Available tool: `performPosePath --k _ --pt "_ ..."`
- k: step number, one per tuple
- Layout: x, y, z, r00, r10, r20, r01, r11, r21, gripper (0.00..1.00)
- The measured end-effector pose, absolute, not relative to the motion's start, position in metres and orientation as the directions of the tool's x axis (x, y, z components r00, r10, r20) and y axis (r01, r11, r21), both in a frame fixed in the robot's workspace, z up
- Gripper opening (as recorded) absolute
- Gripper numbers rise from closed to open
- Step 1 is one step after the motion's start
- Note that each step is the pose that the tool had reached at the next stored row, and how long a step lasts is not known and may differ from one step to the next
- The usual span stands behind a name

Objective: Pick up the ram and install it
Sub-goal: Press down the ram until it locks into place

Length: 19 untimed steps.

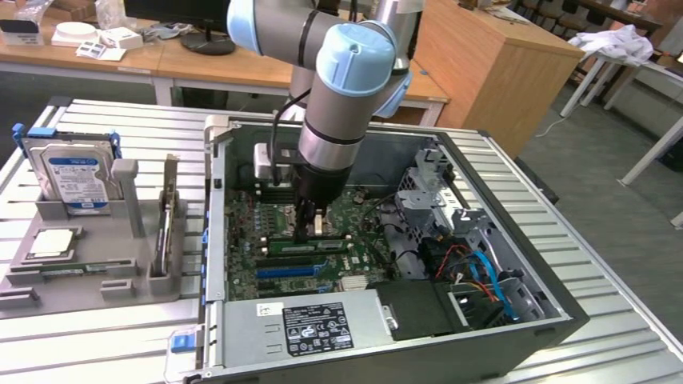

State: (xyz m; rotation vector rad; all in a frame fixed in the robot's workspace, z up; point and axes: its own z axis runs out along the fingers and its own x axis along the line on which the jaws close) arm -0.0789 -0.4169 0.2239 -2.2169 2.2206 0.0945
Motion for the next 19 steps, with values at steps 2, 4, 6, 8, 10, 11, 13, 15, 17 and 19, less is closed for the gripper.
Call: performPosePath --k 2,4,6,8,10,11,13,15,17,19 --pt "-0.0789 -0.4169 0.2239 -0.003 -0.999 -0.044 -0.999 0.001 0.041 0.11" --pt "-0.0789 -0.4169 0.2236 -0.003 -0.999 -0.044 -0.999 0.001 0.041 0.11" --pt "-0.0789 -0.4169 0.2228 -0.003 -0.999 -0.044 -0.999 0.001 0.041 0.11" --pt "-0.079 -0.4169 0.2227 -0.003 -0.999 -0.044 -0.999 0.001 0.041 0.11" --pt "-0.0789 -0.4169 0.2227 -0.003 -0.999 -0.044 -0.999 0.001 0.041 0.11" --pt "-0.0789 -0.4169 0.2227 -0.003 -0.999 -0.044 -0.999 0.001 0.041 0.11" --pt "-0.0789 -0.4169 0.2227 -0.003 -0.999 -0.044 -0.999 0.001 0.041 0.11" --pt "-0.0789 -0.4169 0.2223 -0.002 -0.999 -0.044 -0.999 0.001 0.04 0.11" --pt "-0.0789 -0.4169 0.2223 -0.002 -0.999 -0.044 -0.999 0.001 0.04 0.11" --pt "-0.0789 -0.4169 0.2222 -0.002 -0.999 -0.044 -0.999 0.001 0.04 0.11"
